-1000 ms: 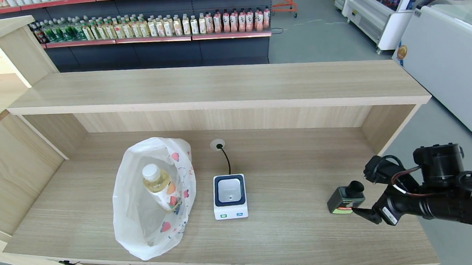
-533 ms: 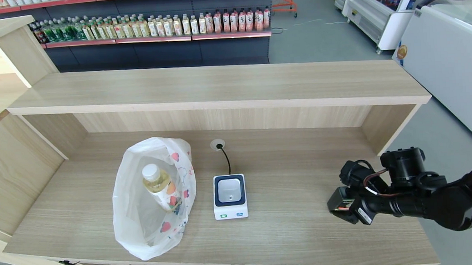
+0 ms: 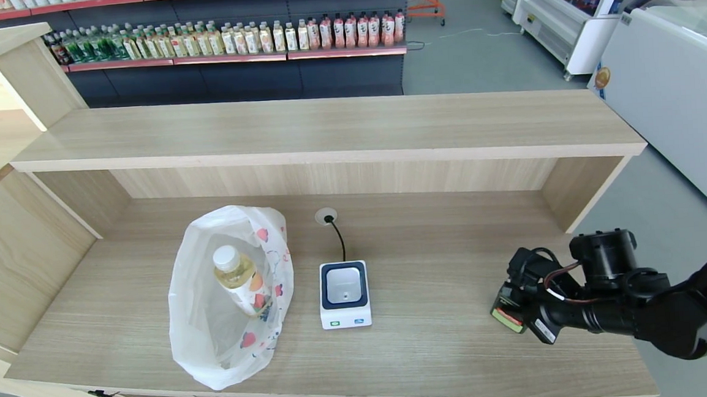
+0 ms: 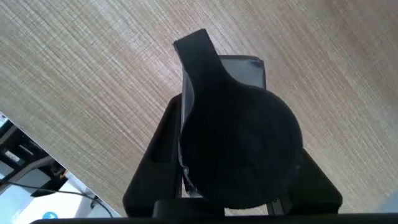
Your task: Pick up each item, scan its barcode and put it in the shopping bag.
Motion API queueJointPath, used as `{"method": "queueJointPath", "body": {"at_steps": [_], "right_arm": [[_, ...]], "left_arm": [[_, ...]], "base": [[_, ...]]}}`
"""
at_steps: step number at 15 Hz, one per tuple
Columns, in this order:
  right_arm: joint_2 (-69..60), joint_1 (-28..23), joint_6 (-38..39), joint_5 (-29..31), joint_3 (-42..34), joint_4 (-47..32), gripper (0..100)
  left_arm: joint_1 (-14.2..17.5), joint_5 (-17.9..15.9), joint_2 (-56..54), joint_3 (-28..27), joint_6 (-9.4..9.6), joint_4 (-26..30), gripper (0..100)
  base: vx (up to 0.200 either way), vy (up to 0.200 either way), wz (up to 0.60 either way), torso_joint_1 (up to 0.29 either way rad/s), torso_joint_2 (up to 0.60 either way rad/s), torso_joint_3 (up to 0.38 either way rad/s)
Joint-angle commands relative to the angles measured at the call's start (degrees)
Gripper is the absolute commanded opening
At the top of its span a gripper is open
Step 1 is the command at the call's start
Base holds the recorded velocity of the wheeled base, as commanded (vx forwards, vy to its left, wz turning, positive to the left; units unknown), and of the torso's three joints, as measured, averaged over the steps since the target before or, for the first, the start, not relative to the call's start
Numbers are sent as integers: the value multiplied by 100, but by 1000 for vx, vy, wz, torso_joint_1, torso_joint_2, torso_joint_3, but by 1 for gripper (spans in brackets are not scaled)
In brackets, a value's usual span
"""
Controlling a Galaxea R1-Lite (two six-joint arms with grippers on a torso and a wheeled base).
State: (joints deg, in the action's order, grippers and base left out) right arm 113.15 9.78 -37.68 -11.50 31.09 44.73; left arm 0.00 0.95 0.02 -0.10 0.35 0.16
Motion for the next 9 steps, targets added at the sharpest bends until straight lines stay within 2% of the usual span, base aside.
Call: {"method": "queueJointPath", "body": {"at_steps": [1,3,5,7,8,9], "right_arm": [[-522,-37,24,-11,-463,414,0],[-1428,-187,-169,7,-1017,1029,0],[-2060,-442,-697,-2,-1184,1091,0],[-2236,-652,-1910,-204,-1219,1143,0],[-2227,-732,-2165,-485,-1219,1143,0],[-2157,-1004,-3096,-1812,-1184,1143,0]], "left_arm": [[0,2,-2,1,0,2,100],[0,2,-2,1,0,2,100],[0,2,-2,1,0,2,100],[0,2,-2,10,0,2,100],[0,2,-2,1,0,2,100],[0,2,-2,10,0,2,100]], "base": [[0,0,0,0,0,0],[0,0,0,0,0,0],[0,0,0,0,0,0],[0,0,0,0,0,0],[0,0,0,0,0,0],[0,0,0,0,0,0]]}}
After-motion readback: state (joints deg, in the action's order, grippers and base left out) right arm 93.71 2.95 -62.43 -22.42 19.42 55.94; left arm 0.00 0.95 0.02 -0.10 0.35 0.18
